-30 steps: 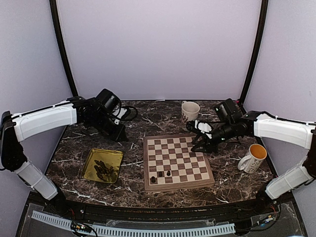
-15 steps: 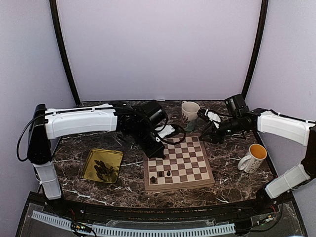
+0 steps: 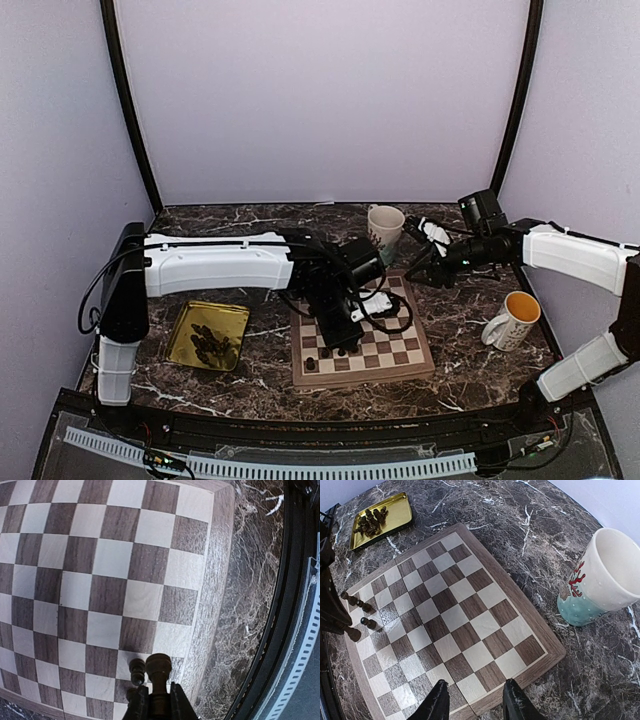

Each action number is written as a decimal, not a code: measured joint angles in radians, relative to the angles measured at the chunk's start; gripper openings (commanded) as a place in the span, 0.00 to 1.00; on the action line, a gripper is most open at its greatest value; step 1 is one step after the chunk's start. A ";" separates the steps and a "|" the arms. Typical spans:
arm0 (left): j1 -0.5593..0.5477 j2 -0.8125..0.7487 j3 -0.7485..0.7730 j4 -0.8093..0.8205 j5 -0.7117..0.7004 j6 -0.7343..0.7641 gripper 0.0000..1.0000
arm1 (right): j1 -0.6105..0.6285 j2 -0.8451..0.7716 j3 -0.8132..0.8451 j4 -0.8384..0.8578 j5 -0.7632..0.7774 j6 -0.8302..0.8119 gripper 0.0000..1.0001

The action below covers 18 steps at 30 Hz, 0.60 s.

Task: Set up the chess pieces on the board
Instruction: Place the queen at f8.

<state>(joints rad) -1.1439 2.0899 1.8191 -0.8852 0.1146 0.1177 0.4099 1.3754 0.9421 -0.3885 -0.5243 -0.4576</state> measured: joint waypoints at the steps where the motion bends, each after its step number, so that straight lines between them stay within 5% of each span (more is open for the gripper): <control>1: -0.003 0.008 0.003 -0.006 0.002 0.004 0.08 | 0.000 0.000 0.000 0.000 0.000 0.000 0.37; 18: -0.033 0.085 0.035 -0.119 -0.027 0.029 0.13 | 0.000 0.000 0.000 -0.001 -0.022 -0.005 0.38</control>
<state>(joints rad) -1.1767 2.1750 1.8545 -1.0046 0.0879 0.1471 0.4095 1.3758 0.9421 -0.3893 -0.5461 -0.4625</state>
